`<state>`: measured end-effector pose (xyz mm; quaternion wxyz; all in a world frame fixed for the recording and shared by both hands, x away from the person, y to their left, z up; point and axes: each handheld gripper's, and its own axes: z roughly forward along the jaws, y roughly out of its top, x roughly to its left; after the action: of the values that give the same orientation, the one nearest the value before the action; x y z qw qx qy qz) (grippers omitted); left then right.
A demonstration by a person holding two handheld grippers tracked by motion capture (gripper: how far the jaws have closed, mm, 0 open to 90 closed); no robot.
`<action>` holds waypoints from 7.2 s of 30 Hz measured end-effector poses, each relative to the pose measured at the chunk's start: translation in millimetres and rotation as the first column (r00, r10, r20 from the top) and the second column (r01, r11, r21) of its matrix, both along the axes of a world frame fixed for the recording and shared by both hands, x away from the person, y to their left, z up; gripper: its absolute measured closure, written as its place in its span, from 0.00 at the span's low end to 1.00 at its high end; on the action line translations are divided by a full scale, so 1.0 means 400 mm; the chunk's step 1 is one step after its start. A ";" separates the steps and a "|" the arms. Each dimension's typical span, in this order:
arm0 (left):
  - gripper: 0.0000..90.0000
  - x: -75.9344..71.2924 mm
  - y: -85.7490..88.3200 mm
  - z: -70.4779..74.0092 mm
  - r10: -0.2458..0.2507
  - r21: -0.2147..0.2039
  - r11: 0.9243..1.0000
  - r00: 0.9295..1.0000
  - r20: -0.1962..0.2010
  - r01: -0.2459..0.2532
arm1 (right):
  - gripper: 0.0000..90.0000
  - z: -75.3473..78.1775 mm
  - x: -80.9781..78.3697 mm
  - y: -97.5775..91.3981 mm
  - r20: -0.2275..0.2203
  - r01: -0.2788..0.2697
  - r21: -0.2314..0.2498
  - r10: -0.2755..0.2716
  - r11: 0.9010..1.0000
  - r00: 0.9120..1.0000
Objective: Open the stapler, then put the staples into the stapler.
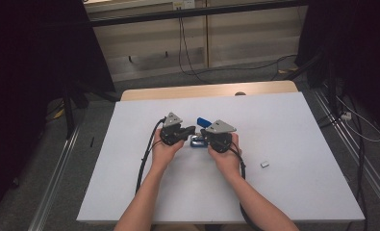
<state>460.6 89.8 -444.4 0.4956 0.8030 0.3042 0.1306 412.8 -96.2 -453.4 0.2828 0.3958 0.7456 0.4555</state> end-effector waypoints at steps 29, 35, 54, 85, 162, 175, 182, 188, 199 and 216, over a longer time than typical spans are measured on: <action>1.00 -0.012 -0.014 -0.029 -0.006 0.071 0.997 1.000 -0.006 0.006 | 1.00 0.030 -0.011 -0.007 0.054 0.051 -0.076 -0.047 0.996 0.997; 1.00 -0.015 -0.016 -0.030 -0.006 0.077 0.997 1.000 0.006 0.006 | 1.00 0.040 -0.013 -0.030 0.054 0.070 -0.067 -0.067 0.995 0.996; 1.00 -0.017 -0.016 -0.033 -0.006 0.070 0.998 1.000 0.011 0.005 | 1.00 0.043 -0.023 -0.099 0.026 0.131 -0.052 -0.129 0.990 0.991; 1.00 -0.022 -0.017 -0.022 -0.005 0.072 0.997 0.999 0.040 0.002 | 1.00 0.005 -0.016 -0.209 -0.087 0.150 -0.012 -0.151 0.989 0.985; 0.13 -0.086 0.131 0.083 0.098 0.013 0.995 0.995 -0.026 -0.097 | 0.20 0.023 -0.255 -0.503 -0.149 0.106 0.007 -0.104 0.994 0.983; 0.13 -0.086 0.132 0.083 0.108 0.017 0.994 0.994 -0.026 -0.107 | 0.63 0.006 -0.266 -0.513 -0.188 0.062 0.003 -0.060 0.998 0.980; 0.14 -0.090 0.135 0.088 0.111 0.017 0.994 0.994 -0.016 -0.111 | 0.68 -0.005 -0.267 -0.510 -0.220 0.020 0.020 -0.015 1.000 0.975; 0.14 -0.089 0.137 0.088 0.115 0.019 0.993 0.993 -0.016 -0.115 | 0.68 -0.014 -0.272 -0.487 -0.247 -0.030 -0.038 0.020 0.999 0.969; 0.14 -0.089 0.135 0.088 0.118 0.019 0.993 0.993 -0.014 -0.117 | 0.70 -0.024 -0.272 -0.477 -0.271 -0.059 -0.061 0.040 0.996 0.962; 0.15 -0.087 0.129 0.084 0.111 0.021 0.994 0.994 -0.019 -0.111 | 0.61 -0.027 -0.236 -0.461 -0.270 -0.105 -0.082 0.079 0.991 0.960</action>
<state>425.7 141.3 -410.8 0.4765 0.7910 0.3519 0.1529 318.2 -280.6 -464.1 0.1774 0.4042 0.8152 0.3749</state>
